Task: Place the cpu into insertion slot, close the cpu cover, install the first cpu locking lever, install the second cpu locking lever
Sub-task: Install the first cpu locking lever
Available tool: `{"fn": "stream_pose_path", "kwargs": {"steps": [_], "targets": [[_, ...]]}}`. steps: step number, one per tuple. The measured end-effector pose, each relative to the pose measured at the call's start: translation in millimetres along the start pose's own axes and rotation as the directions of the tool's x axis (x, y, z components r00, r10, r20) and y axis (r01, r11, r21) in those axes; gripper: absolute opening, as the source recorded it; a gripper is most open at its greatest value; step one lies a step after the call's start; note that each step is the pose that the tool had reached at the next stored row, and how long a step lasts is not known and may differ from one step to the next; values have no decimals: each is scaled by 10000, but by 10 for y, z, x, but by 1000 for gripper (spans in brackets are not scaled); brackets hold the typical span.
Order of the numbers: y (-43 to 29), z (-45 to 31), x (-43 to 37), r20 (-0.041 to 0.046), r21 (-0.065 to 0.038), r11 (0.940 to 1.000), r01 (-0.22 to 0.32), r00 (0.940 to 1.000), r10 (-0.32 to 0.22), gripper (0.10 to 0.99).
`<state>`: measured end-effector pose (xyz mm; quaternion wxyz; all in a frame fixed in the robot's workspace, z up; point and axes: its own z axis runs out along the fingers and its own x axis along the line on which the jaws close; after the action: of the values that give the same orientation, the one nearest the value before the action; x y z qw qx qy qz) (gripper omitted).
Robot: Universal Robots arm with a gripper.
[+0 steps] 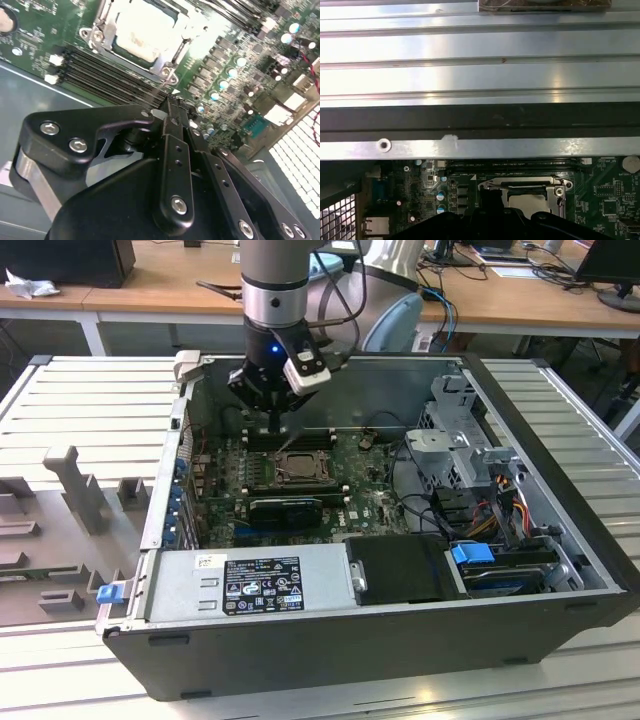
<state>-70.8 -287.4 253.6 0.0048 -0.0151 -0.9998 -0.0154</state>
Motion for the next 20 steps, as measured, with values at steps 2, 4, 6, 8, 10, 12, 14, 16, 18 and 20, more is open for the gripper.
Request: {"fn": "stream_pose_path", "kwargs": {"steps": [2, 4, 6, 8, 10, 12, 14, 16, 18, 20], "targets": [[1, 0, -40, 0, 1, 10000, 0, 10000, 0, 106], [3, -1, -94, 0, 1, 10000, 1, 10000, -1, 106], [3, 0, -122, 10, -1, 10000, 1, 10000, -1, 106], [4, 1, -122, 103, -3, 10000, 7, 9999, -7, 106], [4, 6, -122, 293, -10, 10000, 13, 9996, -13, 106], [3, 10, -124, 307, -21, 10000, 22, 9995, -22, 106], [2, 17, -123, 303, -142, 9999, 27, 9995, -23, 106], [1, 34, -125, 306, -219, 9998, 44, 9995, -38, 106], [-1, 73, -136, 304, -214, 9997, 145, 9994, -139, 106], [-1, 98, -141, 306, -213, 9995, 252, 9992, -246, 106]]}}
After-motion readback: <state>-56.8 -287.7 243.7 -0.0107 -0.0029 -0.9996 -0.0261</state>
